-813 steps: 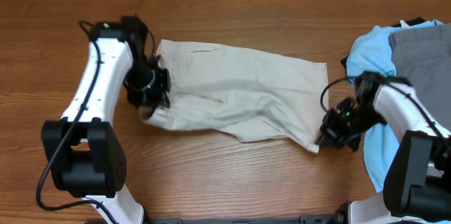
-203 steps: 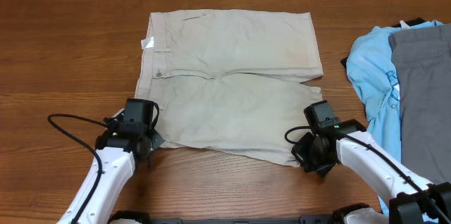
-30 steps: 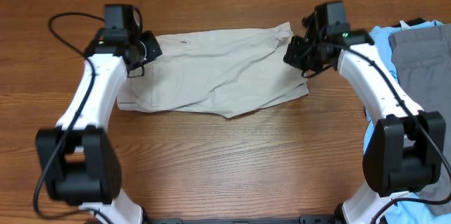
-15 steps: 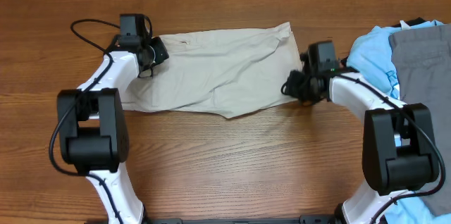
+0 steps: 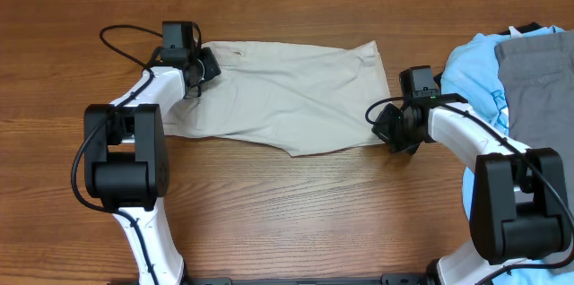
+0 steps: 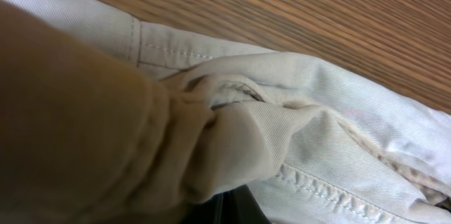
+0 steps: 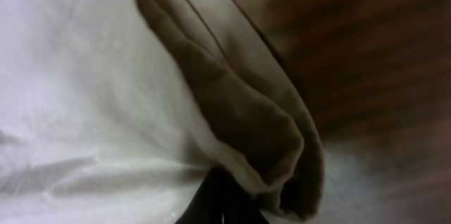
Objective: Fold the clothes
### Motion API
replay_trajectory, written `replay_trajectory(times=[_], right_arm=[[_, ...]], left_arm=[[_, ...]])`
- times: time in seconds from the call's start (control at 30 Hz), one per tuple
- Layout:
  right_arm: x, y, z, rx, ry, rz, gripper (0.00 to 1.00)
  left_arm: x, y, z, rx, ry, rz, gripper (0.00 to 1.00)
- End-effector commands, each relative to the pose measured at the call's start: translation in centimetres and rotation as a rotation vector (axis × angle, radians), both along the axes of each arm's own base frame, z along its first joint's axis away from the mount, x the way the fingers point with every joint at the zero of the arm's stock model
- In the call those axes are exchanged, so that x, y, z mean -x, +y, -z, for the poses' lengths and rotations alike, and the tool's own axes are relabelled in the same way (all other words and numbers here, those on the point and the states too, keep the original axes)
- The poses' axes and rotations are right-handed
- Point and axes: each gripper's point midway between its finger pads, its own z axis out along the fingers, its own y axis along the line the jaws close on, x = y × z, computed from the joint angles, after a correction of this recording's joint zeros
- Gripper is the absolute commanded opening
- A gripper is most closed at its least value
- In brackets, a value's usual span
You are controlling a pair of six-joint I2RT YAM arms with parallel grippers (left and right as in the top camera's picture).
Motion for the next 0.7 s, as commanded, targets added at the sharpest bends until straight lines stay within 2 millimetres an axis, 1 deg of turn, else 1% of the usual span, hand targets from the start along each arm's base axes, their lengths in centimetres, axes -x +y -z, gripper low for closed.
replay_trajectory(times=[0.0, 0.13, 0.2, 0.27, 0.33, 0.37, 0.4, 0.43, 0.47, 0.53, 0.57, 0.63, 0.67], right_arm=[[7.5, -6.0, 4.3, 0.227, 0.292, 0.125, 0.04], [9.0, -6.6, 4.0, 0.229, 0.353, 0.142, 0.04], [9.0, -6.8, 3.8, 0.232, 0.353, 0.138, 0.04], [8.4, -6.9, 3.1, 0.236, 0.330, 0.126, 0.04], [7.1, -6.7, 1.9, 0.220, 0.279, 0.082, 0.04], [6.1, -6.4, 0.7, 0.204, 0.242, 0.047, 0.04], [5.4, -6.2, -0.3, 0.189, 0.214, 0.022, 0.04], [4.1, -5.6, -2.3, 0.157, 0.164, -0.021, 0.04], [3.3, -4.9, -3.9, 0.123, 0.125, -0.058, 0.04], [1.6, -3.2, -7.2, 0.038, 0.038, -0.142, 0.04], [1.1, -2.5, -8.5, 0.001, 0.004, -0.170, 0.04], [-0.1, -0.6, -11.4, -0.083, -0.068, -0.234, 0.04], [-0.4, 0.1, -12.3, -0.112, -0.092, -0.259, 0.04]], left_arm=[[-0.3, 1.1, 1.6, -0.042, 0.022, 0.022, 0.04], [-0.5, -0.3, -0.9, 0.021, 0.005, 0.067, 0.04], [-0.4, -1.1, -2.9, 0.058, -0.015, 0.094, 0.04], [-0.5, -1.6, -5.6, 0.077, -0.055, 0.112, 0.04], [-0.4, -1.9, -9.1, 0.077, -0.111, 0.120, 0.04], [-0.1, -2.0, -11.2, 0.076, -0.142, 0.125, 0.04], [0.3, -2.2, -13.0, 0.075, -0.164, 0.129, 0.04], [1.6, -2.5, -15.8, 0.075, -0.185, 0.136, 0.04], [2.6, -2.6, -17.3, 0.070, -0.189, 0.136, 0.04], [4.7, -2.8, -19.4, 0.071, -0.180, 0.141, 0.04], [5.7, -3.0, -20.0, 0.071, -0.167, 0.144, 0.04], [8.2, -3.2, -20.7, 0.073, -0.116, 0.149, 0.04], [9.2, -3.4, -20.7, 0.074, -0.086, 0.152, 0.04]])
